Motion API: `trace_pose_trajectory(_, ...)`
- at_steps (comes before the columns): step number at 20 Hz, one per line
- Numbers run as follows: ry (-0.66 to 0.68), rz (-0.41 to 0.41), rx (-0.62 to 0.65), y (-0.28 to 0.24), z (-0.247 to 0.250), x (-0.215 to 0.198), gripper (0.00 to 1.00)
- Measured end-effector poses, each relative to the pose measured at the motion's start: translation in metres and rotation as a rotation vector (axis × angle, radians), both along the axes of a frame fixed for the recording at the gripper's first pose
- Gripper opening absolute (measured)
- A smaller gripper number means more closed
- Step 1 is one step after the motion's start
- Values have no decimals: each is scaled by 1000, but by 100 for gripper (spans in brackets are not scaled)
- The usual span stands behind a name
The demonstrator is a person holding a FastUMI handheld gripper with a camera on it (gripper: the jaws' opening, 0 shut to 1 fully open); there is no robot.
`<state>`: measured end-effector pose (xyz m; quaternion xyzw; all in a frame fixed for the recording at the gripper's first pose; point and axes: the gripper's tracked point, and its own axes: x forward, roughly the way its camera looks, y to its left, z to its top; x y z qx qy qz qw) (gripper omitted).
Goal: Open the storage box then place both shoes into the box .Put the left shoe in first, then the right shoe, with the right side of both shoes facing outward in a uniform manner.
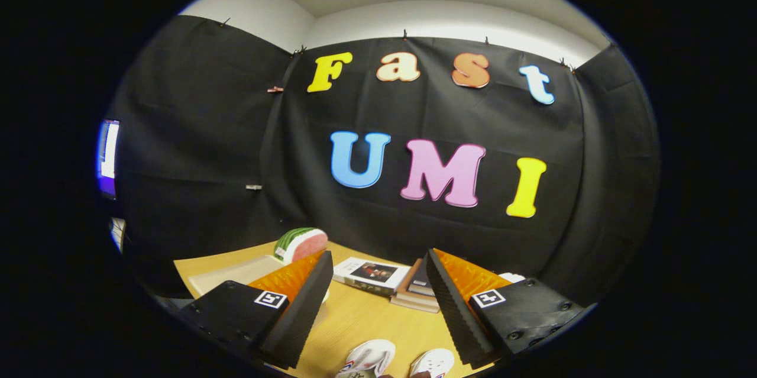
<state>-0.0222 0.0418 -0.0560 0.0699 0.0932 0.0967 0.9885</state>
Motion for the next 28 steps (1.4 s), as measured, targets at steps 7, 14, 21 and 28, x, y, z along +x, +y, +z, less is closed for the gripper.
trace_pose_trajectory(7, 305, 195, 470, 37, -66, -9, 98)
trace_pose_trajectory(14, 636, 326, 1060, 86, -126, -10, 97)
trace_pose_trajectory(21, 834, 431, 1205, 149, -157, -15, 98)
trace_pose_trajectory(28, 934, 452, 1257, 189, -173, -16, 96)
